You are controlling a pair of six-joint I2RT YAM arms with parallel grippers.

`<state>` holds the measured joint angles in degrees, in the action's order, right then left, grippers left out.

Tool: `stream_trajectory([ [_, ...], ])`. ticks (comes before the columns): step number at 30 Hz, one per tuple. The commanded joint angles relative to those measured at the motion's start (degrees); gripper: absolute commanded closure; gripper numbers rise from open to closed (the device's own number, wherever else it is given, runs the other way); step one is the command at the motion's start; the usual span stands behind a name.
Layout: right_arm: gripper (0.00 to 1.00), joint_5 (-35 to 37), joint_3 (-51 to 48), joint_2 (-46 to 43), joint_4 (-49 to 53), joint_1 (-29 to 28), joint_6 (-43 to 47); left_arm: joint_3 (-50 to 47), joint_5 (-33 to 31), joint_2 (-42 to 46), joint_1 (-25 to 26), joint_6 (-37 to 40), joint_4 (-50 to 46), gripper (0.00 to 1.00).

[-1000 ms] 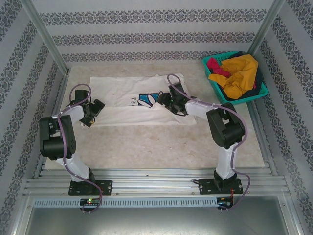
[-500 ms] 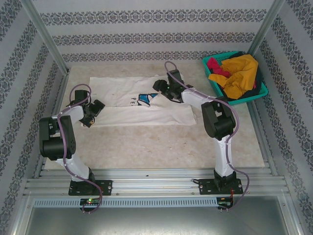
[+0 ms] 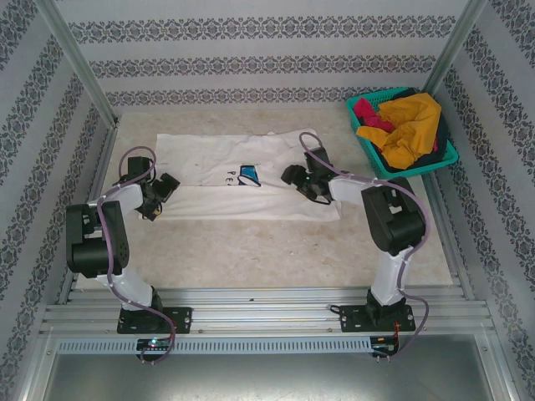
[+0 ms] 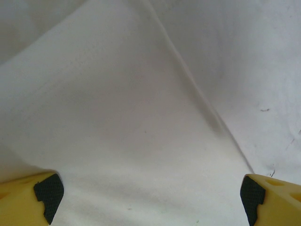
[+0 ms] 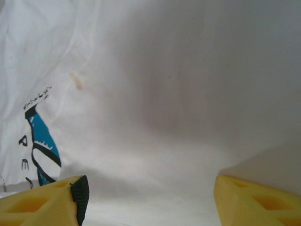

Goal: Fold and stack the t-shirts

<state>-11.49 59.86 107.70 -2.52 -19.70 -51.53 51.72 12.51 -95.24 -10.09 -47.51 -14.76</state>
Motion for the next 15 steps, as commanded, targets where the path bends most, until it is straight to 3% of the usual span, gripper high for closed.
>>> stream_trajectory([
  [1, 0.28, 2.9, -7.1, -2.8, 3.4, 2.3, -0.9, -5.6, -1.5, -0.9, 1.2, 0.4, -9.2, 0.0],
  [10, 0.26, 0.8, -13.4, -10.7, 5.9, 2.7, 0.3, -14.3, -4.7, 10.0, 4.8, -3.0, -14.7, 0.0],
  [15, 0.26, 0.6, -8.6, -14.7, 6.5, 1.7, 4.4, -6.9, -8.9, 11.0, 4.9, -1.7, -18.2, 0.0],
])
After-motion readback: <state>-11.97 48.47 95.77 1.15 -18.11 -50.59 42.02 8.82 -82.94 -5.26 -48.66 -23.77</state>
